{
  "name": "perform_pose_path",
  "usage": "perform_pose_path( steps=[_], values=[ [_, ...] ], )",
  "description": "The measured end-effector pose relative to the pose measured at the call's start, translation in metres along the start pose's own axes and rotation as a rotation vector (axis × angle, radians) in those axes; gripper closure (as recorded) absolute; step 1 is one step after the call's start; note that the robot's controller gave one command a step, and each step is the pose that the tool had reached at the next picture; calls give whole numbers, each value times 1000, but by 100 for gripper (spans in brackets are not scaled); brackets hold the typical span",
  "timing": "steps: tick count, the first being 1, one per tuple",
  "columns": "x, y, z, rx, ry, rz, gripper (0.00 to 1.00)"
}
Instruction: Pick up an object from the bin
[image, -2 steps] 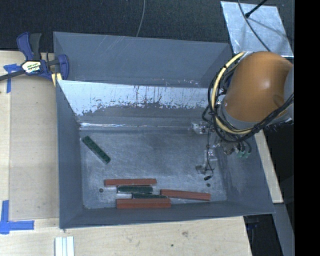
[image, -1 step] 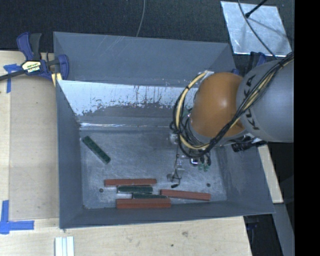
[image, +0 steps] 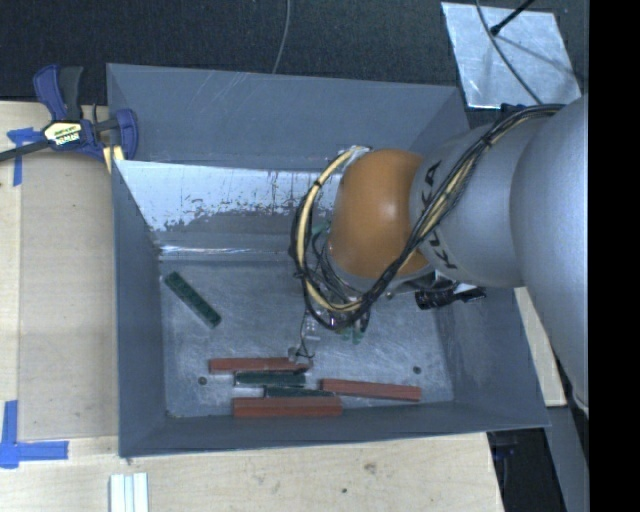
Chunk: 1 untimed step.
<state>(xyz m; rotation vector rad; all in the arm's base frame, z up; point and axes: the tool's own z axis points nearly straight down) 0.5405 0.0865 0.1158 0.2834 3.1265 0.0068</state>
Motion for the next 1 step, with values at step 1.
perform_pose_path(
  steps=[1],
  values=[
    [5, -10, 4, 4, -2, -79, 0]
  ],
)
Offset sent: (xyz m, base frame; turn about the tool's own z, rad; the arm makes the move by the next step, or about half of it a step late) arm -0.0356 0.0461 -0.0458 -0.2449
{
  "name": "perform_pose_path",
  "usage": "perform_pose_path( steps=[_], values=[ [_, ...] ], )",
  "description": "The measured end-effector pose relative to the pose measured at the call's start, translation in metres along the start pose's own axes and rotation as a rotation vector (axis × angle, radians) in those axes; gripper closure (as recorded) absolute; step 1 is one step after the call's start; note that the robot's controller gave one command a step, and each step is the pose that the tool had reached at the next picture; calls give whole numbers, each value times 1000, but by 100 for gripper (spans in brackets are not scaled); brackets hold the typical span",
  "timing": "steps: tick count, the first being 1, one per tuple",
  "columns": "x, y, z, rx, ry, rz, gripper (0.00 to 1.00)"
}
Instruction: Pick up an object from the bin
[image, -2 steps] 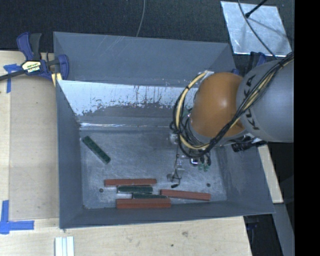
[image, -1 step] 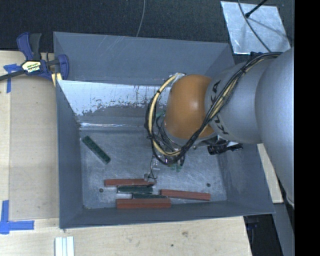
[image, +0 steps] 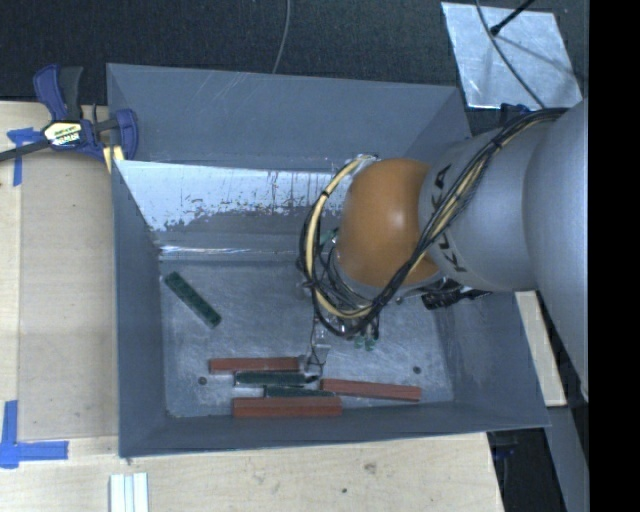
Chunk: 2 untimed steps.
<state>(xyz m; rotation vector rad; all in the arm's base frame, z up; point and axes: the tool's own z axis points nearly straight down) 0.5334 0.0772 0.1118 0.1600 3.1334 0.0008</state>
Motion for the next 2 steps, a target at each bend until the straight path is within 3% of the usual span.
perform_pose_path(
  steps=[1, 2],
  values=[
    [19, 24, 25, 3, 1, -134, 0],
    [29, 18, 38, -6, -3, -7, 100]
  ],
)
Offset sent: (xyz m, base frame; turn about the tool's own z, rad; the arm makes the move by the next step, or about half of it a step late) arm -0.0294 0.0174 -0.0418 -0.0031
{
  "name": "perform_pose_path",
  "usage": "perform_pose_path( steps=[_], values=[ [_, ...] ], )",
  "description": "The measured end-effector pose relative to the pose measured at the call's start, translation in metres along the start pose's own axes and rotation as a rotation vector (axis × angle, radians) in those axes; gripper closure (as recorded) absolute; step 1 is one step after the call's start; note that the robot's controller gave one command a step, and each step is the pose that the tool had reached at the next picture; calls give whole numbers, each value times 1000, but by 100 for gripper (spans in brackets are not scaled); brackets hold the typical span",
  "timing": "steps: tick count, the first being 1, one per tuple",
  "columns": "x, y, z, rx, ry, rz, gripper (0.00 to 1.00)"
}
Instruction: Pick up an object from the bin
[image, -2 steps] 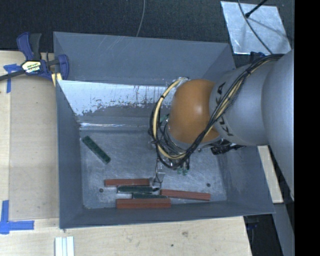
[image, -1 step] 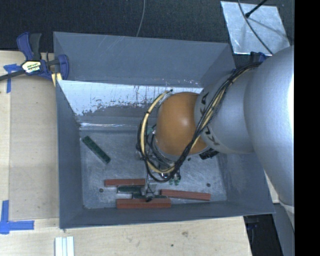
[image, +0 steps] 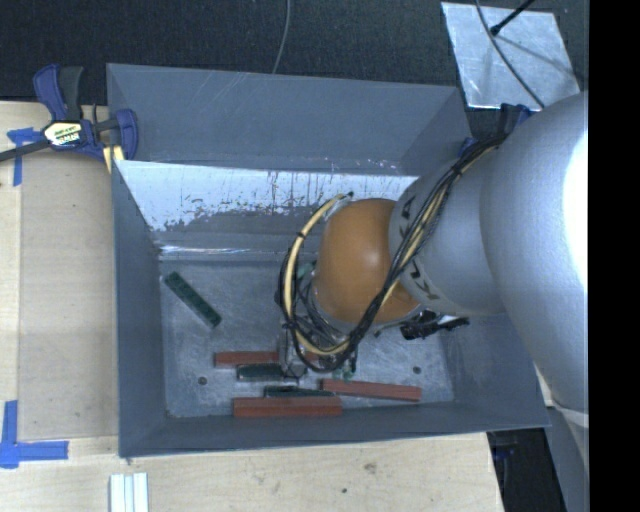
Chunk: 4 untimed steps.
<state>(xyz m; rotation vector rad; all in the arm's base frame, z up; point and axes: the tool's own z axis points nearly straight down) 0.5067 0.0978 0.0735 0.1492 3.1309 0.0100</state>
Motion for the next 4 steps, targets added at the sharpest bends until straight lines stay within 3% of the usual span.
perform_pose_path(
  steps=[1, 2, 3, 4],
  values=[
    [0, 0, 0, 0, 0, 0, 100],
    [-32, 24, -25, 6, 5, -22, 100],
    [-2, 43, -90, 8, 10, -29, 100],
    [-31, 31, -32, 6, 4, -62, 0]
  ],
)
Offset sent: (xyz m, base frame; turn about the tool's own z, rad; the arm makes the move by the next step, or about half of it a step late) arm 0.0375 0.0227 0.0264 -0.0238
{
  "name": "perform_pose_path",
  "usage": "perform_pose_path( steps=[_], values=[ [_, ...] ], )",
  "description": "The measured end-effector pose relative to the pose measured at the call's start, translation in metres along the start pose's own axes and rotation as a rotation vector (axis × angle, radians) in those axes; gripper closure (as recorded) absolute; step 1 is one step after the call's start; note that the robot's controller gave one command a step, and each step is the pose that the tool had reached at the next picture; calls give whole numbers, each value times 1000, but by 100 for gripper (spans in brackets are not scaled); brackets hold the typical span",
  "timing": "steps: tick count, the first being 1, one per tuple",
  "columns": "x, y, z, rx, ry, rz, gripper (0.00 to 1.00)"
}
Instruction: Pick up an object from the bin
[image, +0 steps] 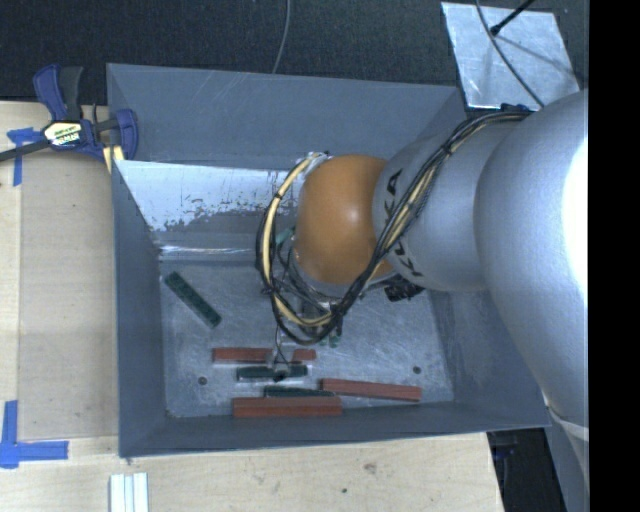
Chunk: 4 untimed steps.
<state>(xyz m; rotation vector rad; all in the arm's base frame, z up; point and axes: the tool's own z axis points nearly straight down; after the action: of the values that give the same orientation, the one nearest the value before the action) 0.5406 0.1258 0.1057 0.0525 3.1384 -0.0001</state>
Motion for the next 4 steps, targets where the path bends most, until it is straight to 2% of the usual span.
perform_pose_path(
  steps=[1, 2, 3, 4],
  values=[
    [0, 0, 0, 0, 0, 0, 0],
    [29, -11, 20, 0, -1, -69, 0],
    [36, 52, 34, -4, -3, -22, 100],
    [36, 52, 34, -4, -3, -22, 100]
  ],
)
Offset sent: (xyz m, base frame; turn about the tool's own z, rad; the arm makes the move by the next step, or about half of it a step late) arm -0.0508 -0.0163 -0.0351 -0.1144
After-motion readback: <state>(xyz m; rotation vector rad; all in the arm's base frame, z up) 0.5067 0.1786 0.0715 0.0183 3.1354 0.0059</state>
